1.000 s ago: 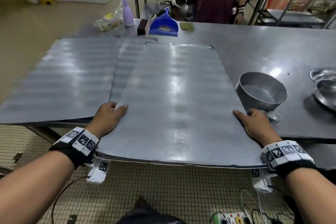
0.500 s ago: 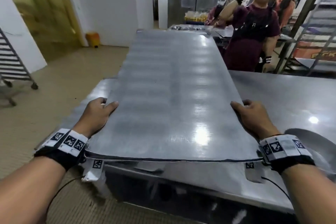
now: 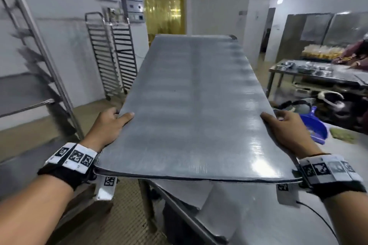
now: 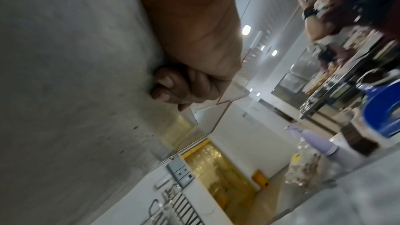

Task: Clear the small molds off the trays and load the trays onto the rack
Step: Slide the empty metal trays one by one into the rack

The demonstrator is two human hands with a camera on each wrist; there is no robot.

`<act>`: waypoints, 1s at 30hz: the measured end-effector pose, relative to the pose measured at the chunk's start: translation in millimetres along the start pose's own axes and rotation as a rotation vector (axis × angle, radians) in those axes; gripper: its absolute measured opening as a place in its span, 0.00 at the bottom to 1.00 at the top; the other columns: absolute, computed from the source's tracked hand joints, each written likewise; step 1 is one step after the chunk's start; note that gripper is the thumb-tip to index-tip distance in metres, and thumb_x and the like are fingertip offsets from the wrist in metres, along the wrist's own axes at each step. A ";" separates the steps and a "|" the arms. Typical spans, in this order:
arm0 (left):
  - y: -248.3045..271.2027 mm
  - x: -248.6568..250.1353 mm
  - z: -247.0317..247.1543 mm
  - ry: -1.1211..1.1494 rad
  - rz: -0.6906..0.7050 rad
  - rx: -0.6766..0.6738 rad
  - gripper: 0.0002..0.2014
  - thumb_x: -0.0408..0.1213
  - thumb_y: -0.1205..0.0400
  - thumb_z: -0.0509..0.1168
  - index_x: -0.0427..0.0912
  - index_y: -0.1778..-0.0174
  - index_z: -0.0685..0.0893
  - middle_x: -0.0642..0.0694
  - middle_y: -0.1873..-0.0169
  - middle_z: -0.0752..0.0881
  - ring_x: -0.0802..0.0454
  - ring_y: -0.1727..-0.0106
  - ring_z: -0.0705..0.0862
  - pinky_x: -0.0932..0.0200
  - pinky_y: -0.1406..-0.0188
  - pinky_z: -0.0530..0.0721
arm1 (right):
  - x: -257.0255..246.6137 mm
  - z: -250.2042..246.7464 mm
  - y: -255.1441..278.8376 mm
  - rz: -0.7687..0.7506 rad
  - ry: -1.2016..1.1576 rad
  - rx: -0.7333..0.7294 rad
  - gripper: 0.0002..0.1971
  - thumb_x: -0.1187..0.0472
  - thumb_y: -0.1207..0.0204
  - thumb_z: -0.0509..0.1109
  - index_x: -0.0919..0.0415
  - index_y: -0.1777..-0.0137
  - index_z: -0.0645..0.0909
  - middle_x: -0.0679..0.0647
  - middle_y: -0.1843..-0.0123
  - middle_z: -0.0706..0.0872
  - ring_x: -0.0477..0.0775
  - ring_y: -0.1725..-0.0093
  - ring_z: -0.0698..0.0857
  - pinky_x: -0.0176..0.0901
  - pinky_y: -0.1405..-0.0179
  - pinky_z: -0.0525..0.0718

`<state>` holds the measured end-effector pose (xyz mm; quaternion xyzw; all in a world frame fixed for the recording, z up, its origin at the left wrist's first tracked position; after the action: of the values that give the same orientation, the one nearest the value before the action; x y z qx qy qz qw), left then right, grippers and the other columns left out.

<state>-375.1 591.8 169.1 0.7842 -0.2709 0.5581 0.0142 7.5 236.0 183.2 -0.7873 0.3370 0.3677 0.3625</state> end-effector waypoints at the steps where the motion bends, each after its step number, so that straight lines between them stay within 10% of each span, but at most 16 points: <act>1: 8.9 0.7 -9.3 -0.004 -0.015 0.042 0.17 0.49 0.20 0.75 0.36 0.53 0.88 0.43 0.60 0.90 0.47 0.61 0.86 0.49 0.57 0.82 | -4.5 7.2 -7.1 -0.029 -0.015 -0.025 0.13 0.50 0.20 0.73 0.62 0.52 0.87 0.50 0.64 0.88 0.50 0.65 0.85 0.39 0.66 0.77; 9: 113.7 21.7 -57.8 0.083 -0.145 0.310 0.12 0.38 0.21 0.77 0.34 0.48 0.88 0.39 0.54 0.93 0.42 0.55 0.92 0.50 0.53 0.90 | -51.9 40.8 -19.4 -0.198 -0.050 -0.248 0.13 0.49 0.23 0.75 0.58 0.59 0.84 0.55 0.64 0.87 0.58 0.59 0.86 0.47 0.54 0.78; 13: 176.7 33.0 -77.0 0.084 -0.181 0.422 0.06 0.35 0.21 0.76 0.38 0.54 0.87 0.53 0.68 0.93 0.57 0.68 0.91 0.66 0.73 0.85 | -51.1 66.4 -21.5 -0.224 -0.109 -0.362 0.30 0.35 0.33 0.79 0.64 0.49 0.87 0.58 0.56 0.91 0.54 0.57 0.88 0.53 0.50 0.87; 18: 249.9 42.2 -106.6 0.056 -0.233 0.558 0.08 0.34 0.20 0.76 0.35 0.50 0.86 0.43 0.59 0.93 0.57 0.68 0.91 0.65 0.73 0.86 | -54.5 113.9 -6.3 -0.188 -0.168 -0.526 0.51 0.19 0.53 0.78 0.60 0.40 0.85 0.53 0.51 0.92 0.56 0.52 0.92 0.60 0.45 0.89; 30: 378.8 17.9 -181.0 -0.163 -0.393 0.736 0.12 0.44 0.24 0.79 0.41 0.54 0.87 0.55 0.66 0.92 0.65 0.69 0.89 0.71 0.74 0.81 | -112.9 222.8 91.7 -0.243 -0.304 -0.846 0.35 0.37 0.41 0.85 0.67 0.47 0.87 0.54 0.59 0.93 0.52 0.62 0.91 0.47 0.63 0.88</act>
<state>-695.0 320.2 147.0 0.8153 0.1009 0.5404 -0.1821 -196.9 401.4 142.5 -0.8369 0.0059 0.5391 0.0951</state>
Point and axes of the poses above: each hand's wrist, its own y-axis away from the middle knuckle, its own z-axis out of the palm, x = y × z, the point moved 8 cm from there along -y, towards the middle knuckle
